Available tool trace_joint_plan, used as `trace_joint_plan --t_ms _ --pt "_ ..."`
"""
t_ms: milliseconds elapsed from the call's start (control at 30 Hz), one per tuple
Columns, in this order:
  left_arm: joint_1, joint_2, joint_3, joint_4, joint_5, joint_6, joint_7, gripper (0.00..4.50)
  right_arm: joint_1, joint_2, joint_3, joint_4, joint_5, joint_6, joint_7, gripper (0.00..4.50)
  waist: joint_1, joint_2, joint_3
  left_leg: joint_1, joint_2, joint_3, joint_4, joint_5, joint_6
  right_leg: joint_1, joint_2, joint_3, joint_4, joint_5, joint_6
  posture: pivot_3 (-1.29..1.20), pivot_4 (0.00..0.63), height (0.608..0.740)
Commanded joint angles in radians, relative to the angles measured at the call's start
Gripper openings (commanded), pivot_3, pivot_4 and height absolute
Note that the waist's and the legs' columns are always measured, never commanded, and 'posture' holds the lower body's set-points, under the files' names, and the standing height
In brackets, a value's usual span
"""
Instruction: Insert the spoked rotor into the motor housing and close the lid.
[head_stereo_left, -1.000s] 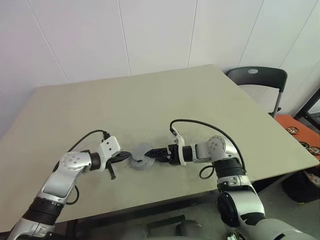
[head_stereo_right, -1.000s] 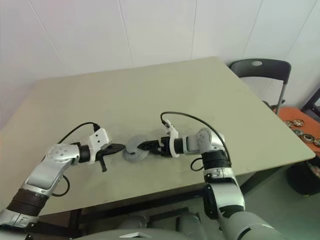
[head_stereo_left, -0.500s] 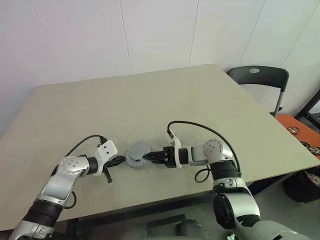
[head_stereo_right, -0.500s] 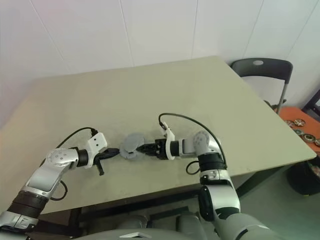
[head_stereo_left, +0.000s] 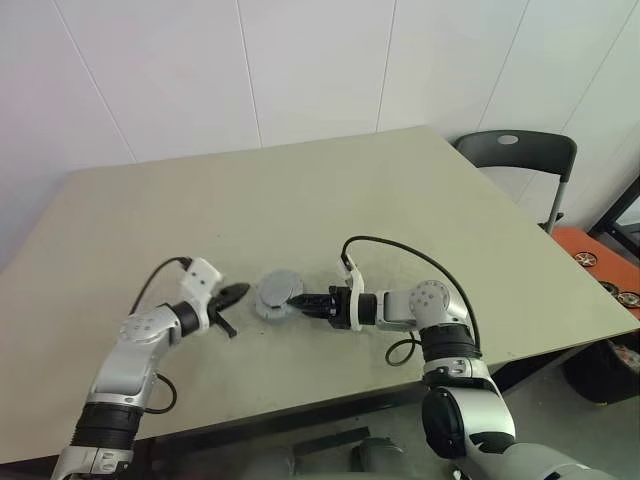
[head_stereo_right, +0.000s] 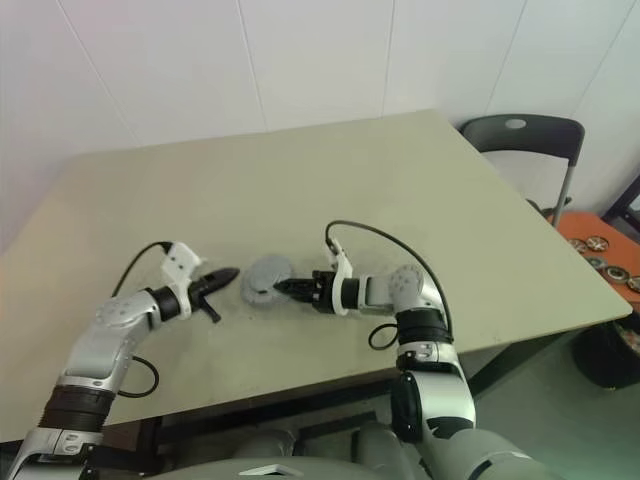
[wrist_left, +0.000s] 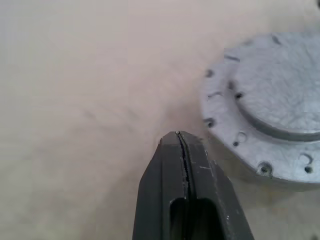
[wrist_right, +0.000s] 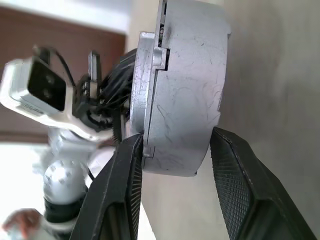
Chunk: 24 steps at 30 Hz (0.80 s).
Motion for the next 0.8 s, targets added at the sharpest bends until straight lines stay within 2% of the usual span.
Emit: trace_joint_plan --t_ms 33,167,233,267,367,533,700,733,800 --pt "0.069 -0.035 0.121 -0.083 -0.125 0.082 0.05 0.0 -0.037 0.029 -0.092 -0.03 0.084 -0.049 -0.013 1.63 0.0 0.0 0.0 0.0 0.0 0.0 0.0 0.0 0.0 0.0 0.0 0.0 0.0 0.0 0.0 0.0 0.0 0.74" --pt "0.138 -0.094 0.162 -0.164 -0.233 0.154 0.069 0.0 -0.056 0.052 -0.154 -0.022 0.124 -0.082 -0.038 1.63 0.006 0.0 0.0 0.0 0.0 0.0 0.001 0.0 0.0 0.0 0.0 0.0 0.0 0.0 0.0 0.0 0.0 0.74" --pt "0.139 -0.166 0.199 -0.185 -0.327 0.196 0.117 0.0 -0.065 0.063 -0.175 -0.017 0.14 -0.097 -0.048 1.63 0.009 0.0 0.0 0.0 0.0 0.0 0.001 0.0 0.0 0.001 0.0 0.0 0.0 0.0 0.0 0.0 0.0 0.74" --pt "0.138 -0.195 0.204 -0.193 -0.355 0.211 0.135 0.19 -0.068 0.068 -0.181 -0.014 0.146 -0.104 -0.053 1.63 0.008 0.0 0.0 0.0 0.0 0.0 0.002 0.0 0.0 0.001 0.0 0.0 0.0 0.0 0.0 0.0 0.0 0.74" --pt "0.129 -0.279 0.213 -0.22 -0.454 0.257 0.18 0.9 -0.071 0.08 -0.19 -0.011 0.162 -0.115 -0.065 1.63 0.006 -0.001 0.0 0.001 0.0 0.0 0.004 0.0 0.0 0.002 0.0 0.0 0.0 0.0 -0.001 0.0 0.0 0.74" --pt "0.101 -0.389 0.244 -0.226 -0.604 0.312 0.269 2.61 -0.058 0.09 -0.184 -0.029 0.187 -0.11 -0.076 1.63 0.006 -0.001 0.0 0.0 0.0 0.0 0.005 0.0 0.0 0.002 0.0 0.0 0.0 0.0 -0.001 0.0 0.0 0.74" --pt "0.072 -0.422 0.279 -0.214 -0.721 0.358 0.342 4.23 -0.048 0.087 -0.179 -0.032 0.196 -0.111 -0.079 1.63 0.005 -0.001 0.0 0.0 0.0 0.0 0.006 0.0 0.0 0.003 0.0 0.0 0.001 0.0 -0.001 0.0 0.0 0.74" --pt "0.068 -0.421 0.276 -0.213 -0.733 0.369 0.354 4.47 -0.046 0.086 -0.177 -0.033 0.199 -0.111 -0.08 1.63 0.006 -0.001 0.0 0.0 0.0 0.0 0.006 0.0 0.0 0.003 0.0 0.0 0.002 0.0 -0.001 0.0 0.0 0.74" --pt "0.055 -0.424 0.272 -0.197 -0.753 0.396 0.395 4.47 -0.043 0.086 -0.171 -0.036 0.206 -0.104 -0.072 1.63 0.006 -0.001 0.0 0.0 0.0 0.0 0.007 0.0 0.0 0.003 0.0 0.0 0.002 0.0 -0.001 0.0 0.0 0.74"
